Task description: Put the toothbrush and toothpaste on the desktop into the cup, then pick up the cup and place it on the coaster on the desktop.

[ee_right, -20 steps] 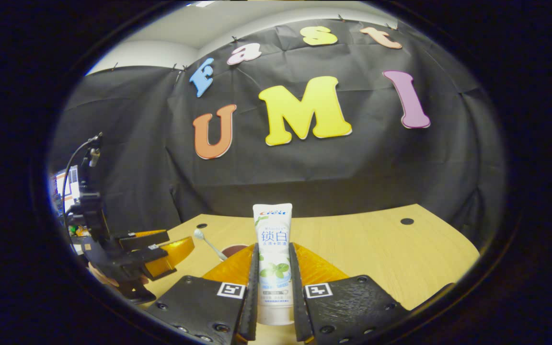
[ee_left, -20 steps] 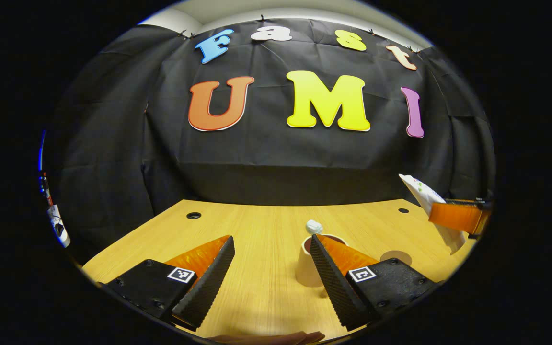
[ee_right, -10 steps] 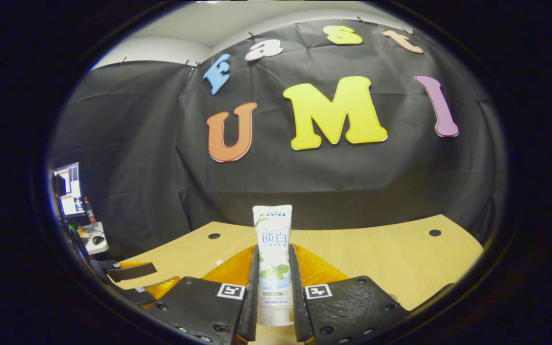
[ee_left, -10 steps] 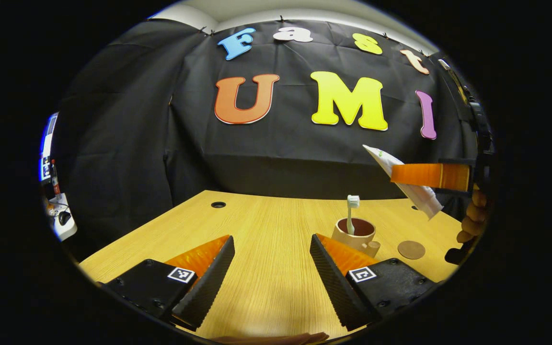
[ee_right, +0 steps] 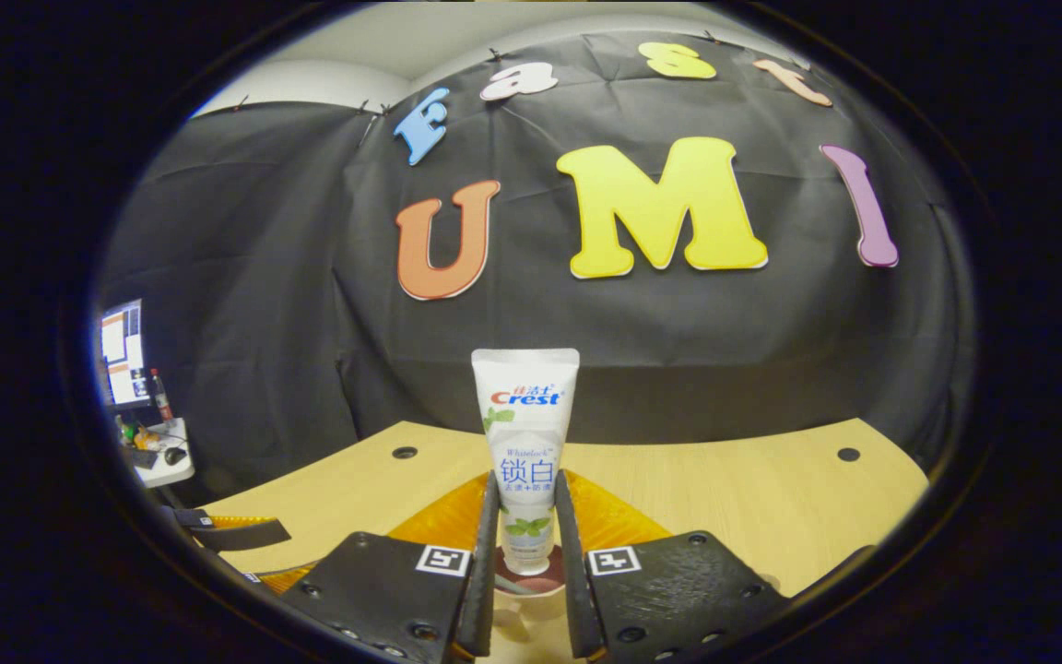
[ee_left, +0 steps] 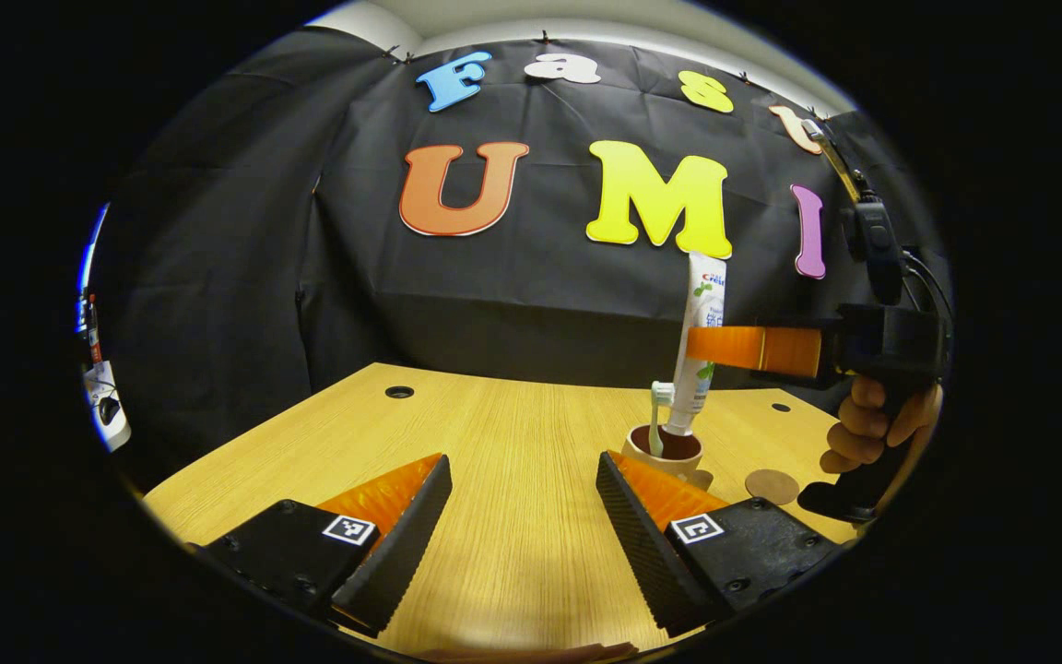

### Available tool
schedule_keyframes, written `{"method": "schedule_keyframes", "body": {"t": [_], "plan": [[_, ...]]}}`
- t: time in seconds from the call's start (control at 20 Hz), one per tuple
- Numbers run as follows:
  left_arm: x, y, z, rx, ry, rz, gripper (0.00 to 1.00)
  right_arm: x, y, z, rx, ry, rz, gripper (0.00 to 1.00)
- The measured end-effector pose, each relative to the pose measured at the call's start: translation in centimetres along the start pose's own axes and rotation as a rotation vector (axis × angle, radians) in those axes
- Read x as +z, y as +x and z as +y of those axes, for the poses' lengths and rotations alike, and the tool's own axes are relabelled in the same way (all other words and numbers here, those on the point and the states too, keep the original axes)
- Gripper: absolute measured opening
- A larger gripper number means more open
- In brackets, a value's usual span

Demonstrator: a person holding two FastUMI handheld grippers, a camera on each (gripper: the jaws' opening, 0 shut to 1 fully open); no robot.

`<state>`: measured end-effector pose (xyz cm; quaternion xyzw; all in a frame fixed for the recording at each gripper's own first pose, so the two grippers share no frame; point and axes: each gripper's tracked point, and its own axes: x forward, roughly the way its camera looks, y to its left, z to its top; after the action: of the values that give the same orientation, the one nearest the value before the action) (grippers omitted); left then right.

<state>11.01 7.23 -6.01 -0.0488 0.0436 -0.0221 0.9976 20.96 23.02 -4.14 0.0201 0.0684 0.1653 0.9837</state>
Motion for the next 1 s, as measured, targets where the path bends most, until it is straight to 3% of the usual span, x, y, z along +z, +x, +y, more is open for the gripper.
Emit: {"method": "schedule_keyframes", "body": {"t": [0.15,0.3,0.35,0.4,0.45,0.6,0.85,1.0], "plan": [[-0.3,0.1,-0.3,-0.011,-0.011,0.009,1.0,-1.0,0.4,0.0,0.005,0.005,0.033,0.32],[-0.9,0.2,-0.4,-0.005,-0.017,0.031,1.0,-0.5,-0.3,0.1,0.022,0.019,0.022,0.4],[-1.0,0.1,-0.4,0.001,-0.015,0.036,1.0,0.1,-0.9,0.0,0.024,0.017,0.003,0.52],[-1.1,0.1,-0.4,0.006,-0.011,0.041,1.0,0.5,-1.3,0.0,0.025,0.011,-0.011,0.57],[-1.3,0.2,-0.4,0.011,-0.005,0.047,1.0,0.7,-1.7,0.0,0.024,-0.005,-0.02,0.71],[-1.8,0.3,-0.8,0.004,0.01,0.056,1.0,0.8,-3.2,-0.5,0.008,-0.044,-0.044,0.89],[-1.9,0.4,-3.1,-0.024,0.013,0.081,1.0,1.2,-6.2,-1.7,0.008,-0.061,-0.069,0.94],[-1.9,0.3,-4.3,-0.037,0.036,0.087,1.0,1.2,-8.4,-3.7,-0.03,-0.074,-0.085,0.94]]}}
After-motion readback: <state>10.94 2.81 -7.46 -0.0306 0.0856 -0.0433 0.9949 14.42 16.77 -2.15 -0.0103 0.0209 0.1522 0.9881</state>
